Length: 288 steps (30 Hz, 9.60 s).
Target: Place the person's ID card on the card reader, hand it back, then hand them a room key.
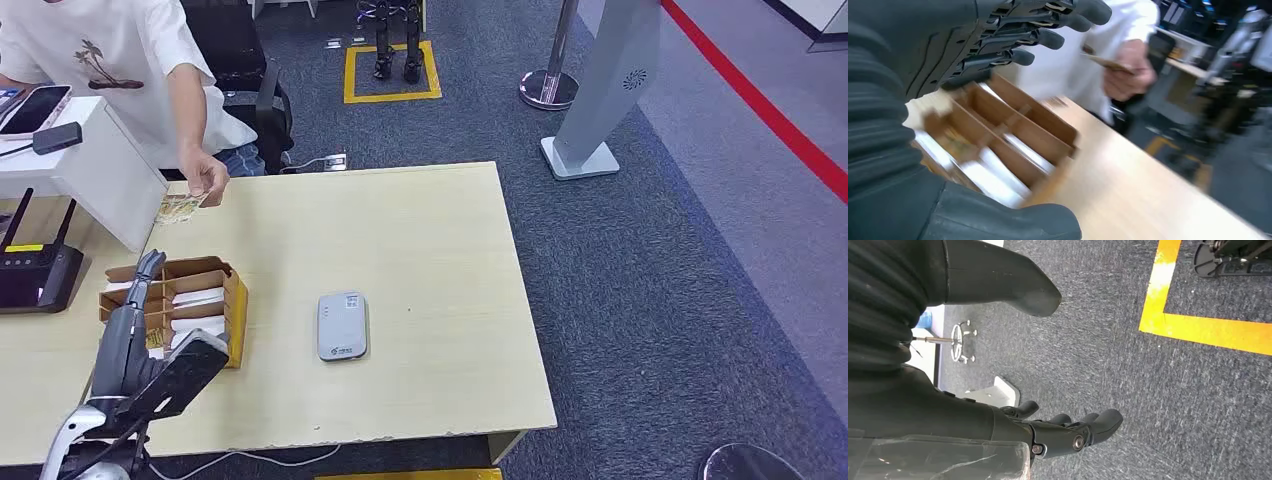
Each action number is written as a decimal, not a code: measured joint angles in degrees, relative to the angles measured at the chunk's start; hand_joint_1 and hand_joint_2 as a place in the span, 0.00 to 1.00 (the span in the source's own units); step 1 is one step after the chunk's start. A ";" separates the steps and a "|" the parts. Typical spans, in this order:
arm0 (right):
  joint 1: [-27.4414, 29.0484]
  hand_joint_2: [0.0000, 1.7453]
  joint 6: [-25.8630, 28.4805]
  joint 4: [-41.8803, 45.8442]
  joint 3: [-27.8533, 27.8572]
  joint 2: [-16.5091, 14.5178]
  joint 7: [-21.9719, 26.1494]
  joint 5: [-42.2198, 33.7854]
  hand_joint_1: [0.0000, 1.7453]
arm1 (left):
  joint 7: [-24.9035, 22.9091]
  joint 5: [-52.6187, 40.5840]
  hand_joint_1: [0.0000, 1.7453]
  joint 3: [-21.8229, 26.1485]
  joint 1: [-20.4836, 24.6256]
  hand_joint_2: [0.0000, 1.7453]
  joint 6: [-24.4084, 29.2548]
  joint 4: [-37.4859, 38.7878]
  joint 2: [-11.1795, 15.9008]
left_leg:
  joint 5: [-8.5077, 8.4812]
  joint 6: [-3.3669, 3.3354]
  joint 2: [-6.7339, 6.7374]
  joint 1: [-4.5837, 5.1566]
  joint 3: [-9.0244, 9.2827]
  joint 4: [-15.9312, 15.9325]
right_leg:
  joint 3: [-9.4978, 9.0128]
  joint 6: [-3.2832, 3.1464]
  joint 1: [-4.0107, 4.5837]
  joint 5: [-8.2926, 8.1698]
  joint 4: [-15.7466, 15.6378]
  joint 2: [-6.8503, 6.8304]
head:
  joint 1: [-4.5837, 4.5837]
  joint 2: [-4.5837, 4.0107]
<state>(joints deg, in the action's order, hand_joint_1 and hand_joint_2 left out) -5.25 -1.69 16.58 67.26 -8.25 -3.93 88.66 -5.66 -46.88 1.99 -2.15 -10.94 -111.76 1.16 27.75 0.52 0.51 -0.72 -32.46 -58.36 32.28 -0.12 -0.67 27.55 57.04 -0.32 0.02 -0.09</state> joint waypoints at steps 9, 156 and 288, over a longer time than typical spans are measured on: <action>-0.64 1.00 0.40 -0.34 0.01 -0.01 0.09 -0.05 0.00 | -2.80 -36.91 0.00 1.09 10.96 1.00 -4.19 5.49 1.96 | -0.13 0.06 -0.15 -0.01 -0.04 0.00 | -0.02 -0.05 0.00 -0.06 0.02 -0.13 | 0.00 0.00; -0.59 1.00 0.38 -1.67 -1.76 -0.20 -3.09 0.01 0.00 | -11.63 -41.60 1.00 -22.46 11.01 1.00 10.99 36.96 -7.36 | -0.17 0.08 -0.14 0.01 -0.11 0.00 | 0.09 -0.14 -0.02 -0.11 0.02 -0.09 | 0.02 0.00; -0.25 1.00 -1.48 -2.72 -5.02 0.32 -2.05 -1.32 0.00 | -0.97 -41.56 0.00 -10.95 37.66 1.00 3.83 33.48 3.63 | -0.25 0.10 -0.02 0.01 -0.15 0.00 | 0.19 -0.18 0.00 -0.15 0.13 0.00 | -0.01 0.00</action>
<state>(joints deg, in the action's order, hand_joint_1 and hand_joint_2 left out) -5.51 -3.17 13.86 62.24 -7.93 -5.98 87.34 -6.63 -88.43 -8.96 35.51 -7.11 -78.28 4.79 27.51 0.62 0.49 -0.71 -32.61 -58.36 32.47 -0.30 -0.68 27.40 57.17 -0.32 0.01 -0.09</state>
